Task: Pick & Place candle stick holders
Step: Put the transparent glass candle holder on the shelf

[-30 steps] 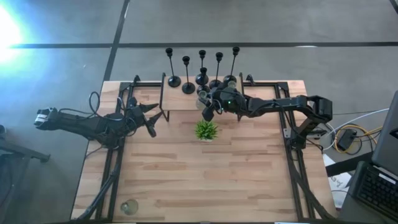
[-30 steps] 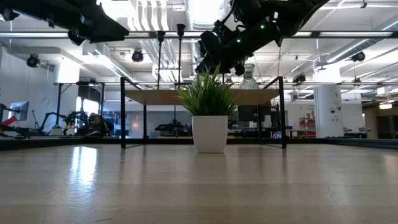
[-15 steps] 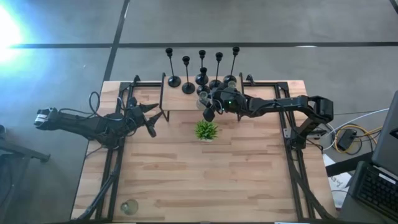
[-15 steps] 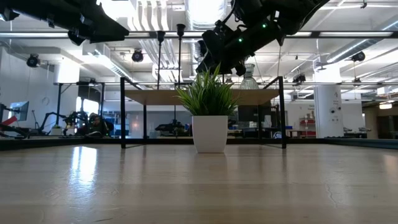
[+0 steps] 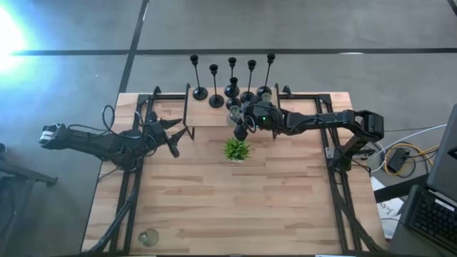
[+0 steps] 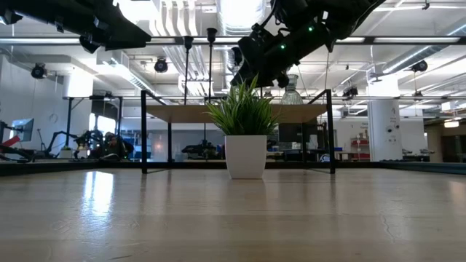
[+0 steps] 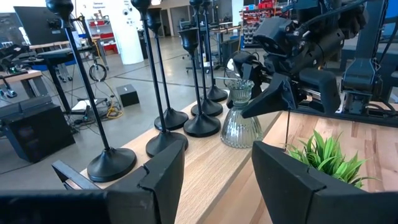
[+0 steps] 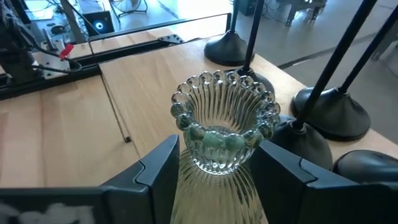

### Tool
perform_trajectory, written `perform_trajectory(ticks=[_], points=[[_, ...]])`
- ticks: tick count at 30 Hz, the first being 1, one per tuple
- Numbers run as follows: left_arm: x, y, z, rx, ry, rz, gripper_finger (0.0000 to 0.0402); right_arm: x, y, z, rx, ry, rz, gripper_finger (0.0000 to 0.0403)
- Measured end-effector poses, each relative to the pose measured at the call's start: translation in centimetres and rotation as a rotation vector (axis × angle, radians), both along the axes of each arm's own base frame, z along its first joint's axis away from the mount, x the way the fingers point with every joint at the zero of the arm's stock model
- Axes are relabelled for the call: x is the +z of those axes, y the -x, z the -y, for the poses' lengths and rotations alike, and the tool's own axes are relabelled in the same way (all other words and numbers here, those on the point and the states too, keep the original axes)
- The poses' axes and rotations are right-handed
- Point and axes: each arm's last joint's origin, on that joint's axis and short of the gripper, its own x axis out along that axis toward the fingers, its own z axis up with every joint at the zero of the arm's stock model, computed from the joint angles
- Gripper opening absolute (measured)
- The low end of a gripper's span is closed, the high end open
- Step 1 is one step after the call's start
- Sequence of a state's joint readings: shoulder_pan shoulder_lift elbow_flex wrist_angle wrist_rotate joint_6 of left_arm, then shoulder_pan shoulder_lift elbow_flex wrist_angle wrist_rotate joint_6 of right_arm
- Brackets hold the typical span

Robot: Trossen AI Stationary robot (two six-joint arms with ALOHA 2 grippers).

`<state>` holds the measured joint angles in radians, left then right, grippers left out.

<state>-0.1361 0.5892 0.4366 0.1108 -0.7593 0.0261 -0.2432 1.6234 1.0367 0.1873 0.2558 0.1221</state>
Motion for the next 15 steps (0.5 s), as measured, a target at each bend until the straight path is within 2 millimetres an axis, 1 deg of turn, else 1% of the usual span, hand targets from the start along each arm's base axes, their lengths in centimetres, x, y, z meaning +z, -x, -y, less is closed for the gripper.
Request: perform_trajectory(ticks=[15], points=[[0.00, 0.00, 0.00, 0.000, 0.000, 0.000, 0.0193, 0.14, -0.01, 0.10, 0.000, 0.029, -0.001, 0.0167]])
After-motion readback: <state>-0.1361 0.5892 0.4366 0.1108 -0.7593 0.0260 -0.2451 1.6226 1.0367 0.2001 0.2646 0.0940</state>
